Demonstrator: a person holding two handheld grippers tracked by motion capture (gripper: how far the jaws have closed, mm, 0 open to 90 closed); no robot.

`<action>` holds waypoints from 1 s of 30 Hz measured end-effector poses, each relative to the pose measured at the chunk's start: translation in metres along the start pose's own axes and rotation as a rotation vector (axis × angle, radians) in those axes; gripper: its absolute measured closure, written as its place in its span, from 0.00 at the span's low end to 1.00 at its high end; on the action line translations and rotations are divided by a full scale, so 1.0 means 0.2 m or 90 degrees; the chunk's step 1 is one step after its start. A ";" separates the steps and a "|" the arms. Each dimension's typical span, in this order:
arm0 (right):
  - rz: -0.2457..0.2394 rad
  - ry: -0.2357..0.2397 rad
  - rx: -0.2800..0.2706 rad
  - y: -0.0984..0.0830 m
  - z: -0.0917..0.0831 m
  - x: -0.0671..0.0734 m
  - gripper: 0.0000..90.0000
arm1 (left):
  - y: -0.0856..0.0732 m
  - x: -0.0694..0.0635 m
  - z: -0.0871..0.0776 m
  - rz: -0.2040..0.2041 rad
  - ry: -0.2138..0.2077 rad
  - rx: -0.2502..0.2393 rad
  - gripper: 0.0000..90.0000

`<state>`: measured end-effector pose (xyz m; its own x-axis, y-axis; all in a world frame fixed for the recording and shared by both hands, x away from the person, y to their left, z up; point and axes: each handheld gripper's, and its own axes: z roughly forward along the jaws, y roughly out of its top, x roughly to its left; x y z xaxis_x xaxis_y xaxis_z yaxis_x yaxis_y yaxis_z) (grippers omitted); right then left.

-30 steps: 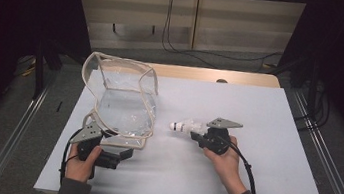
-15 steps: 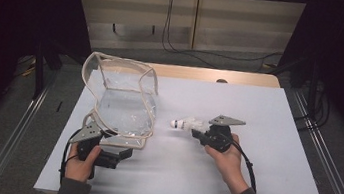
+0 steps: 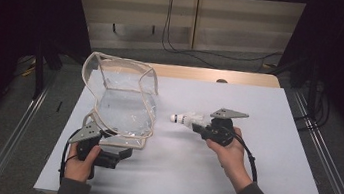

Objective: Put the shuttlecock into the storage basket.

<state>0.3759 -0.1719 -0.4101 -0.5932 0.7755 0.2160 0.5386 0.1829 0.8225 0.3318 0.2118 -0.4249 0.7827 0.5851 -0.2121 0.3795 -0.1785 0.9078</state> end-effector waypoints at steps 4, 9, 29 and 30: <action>-0.004 0.000 -0.002 0.04 -0.03 0.00 0.99 | 0.00 0.00 0.00 0.001 0.004 0.000 0.02; -0.004 -0.001 -0.001 0.08 -0.05 -0.01 0.99 | 0.00 0.00 -0.01 0.002 0.002 0.000 0.02; 0.001 0.010 -0.005 0.26 -0.10 0.00 0.99 | 0.00 0.00 -0.01 0.001 0.004 -0.002 0.02; -0.003 0.008 -0.003 0.27 -0.10 0.00 0.99 | 0.00 0.00 -0.01 0.003 0.003 0.000 0.02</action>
<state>0.3921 -0.1738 -0.3544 -0.6037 0.7667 0.2186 0.5328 0.1840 0.8260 0.3312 0.2144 -0.4244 0.7819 0.5883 -0.2060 0.3757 -0.1811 0.9089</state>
